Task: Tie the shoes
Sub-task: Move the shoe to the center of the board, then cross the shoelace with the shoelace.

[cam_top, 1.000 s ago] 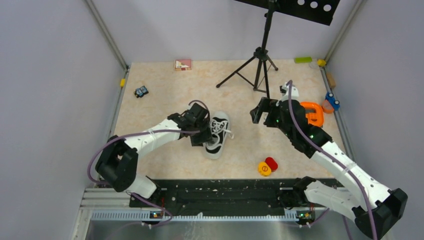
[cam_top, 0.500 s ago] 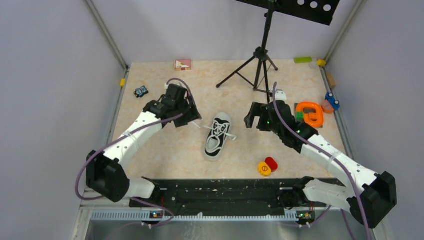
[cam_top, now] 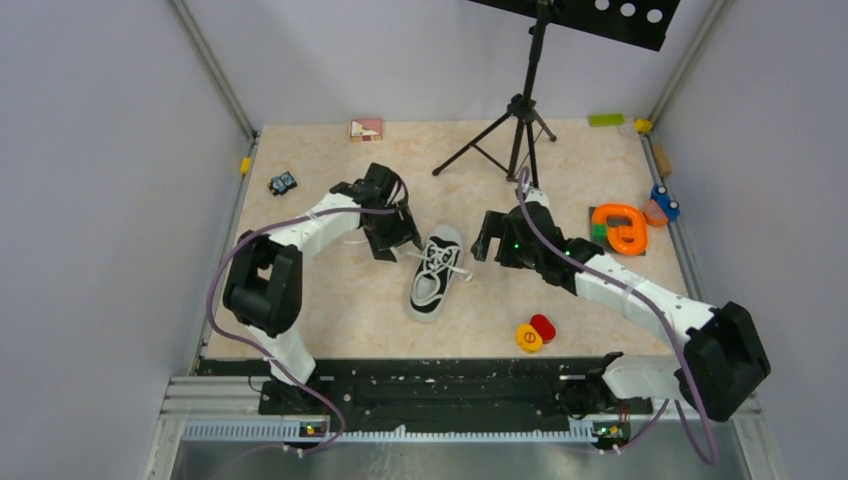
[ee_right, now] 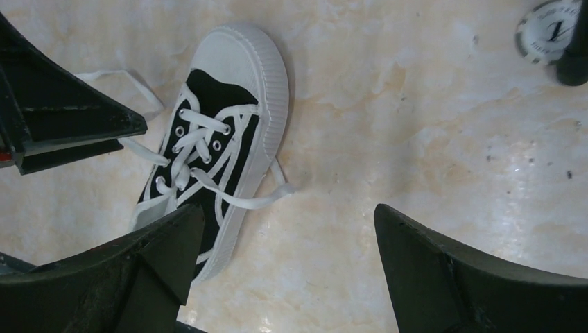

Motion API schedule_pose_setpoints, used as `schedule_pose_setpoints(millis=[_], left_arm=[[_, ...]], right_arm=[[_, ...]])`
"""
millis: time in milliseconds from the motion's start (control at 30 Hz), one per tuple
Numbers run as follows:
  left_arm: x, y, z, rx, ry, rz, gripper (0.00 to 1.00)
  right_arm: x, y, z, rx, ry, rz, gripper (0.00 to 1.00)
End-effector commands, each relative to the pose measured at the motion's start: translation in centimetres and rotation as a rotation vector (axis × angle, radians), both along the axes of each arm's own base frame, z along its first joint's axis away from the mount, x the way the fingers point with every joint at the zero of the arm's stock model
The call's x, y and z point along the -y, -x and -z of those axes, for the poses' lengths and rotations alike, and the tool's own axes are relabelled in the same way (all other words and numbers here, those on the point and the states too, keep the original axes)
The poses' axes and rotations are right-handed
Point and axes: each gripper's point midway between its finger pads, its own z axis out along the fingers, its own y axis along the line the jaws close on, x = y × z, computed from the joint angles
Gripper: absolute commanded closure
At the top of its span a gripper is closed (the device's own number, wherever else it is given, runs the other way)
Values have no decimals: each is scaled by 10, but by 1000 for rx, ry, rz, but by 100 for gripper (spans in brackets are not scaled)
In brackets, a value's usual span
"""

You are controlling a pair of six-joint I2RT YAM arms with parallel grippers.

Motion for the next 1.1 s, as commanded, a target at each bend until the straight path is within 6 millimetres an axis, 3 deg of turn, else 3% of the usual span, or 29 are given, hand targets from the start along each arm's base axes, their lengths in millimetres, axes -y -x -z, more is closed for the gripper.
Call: schedule_pose_setpoints(millis=[0, 133, 167, 400, 600, 833, 900, 967, 1033, 1067], left_arm=[[14, -8, -2, 15, 72, -4, 46], [0, -6, 3, 16, 11, -9, 95], [-4, -5, 4, 16, 3, -9, 100], [-19, 4, -4, 56, -28, 4, 100], [-24, 17, -7, 60, -31, 30, 100], [-29, 22, -6, 60, -46, 42, 100], [-28, 23, -5, 56, -43, 46, 100], [-28, 22, -5, 58, -42, 47, 100], [-27, 22, -5, 59, -41, 50, 100], [-27, 22, -6, 60, -41, 51, 100]], right_arm=[[-28, 1, 25, -120, -132, 42, 6], [-32, -2, 45, -166, -155, 91, 7], [-33, -2, 48, -178, -159, 102, 7], [-36, -4, 65, -265, -220, 224, 10], [-54, -5, 78, -338, -276, 218, 15], [-60, -1, 94, -385, -326, 236, 27], [-63, 0, 96, -397, -334, 225, 38], [-64, 0, 96, -400, -334, 224, 60], [-63, 0, 94, -399, -329, 230, 98], [-62, 0, 91, -395, -328, 233, 100]])
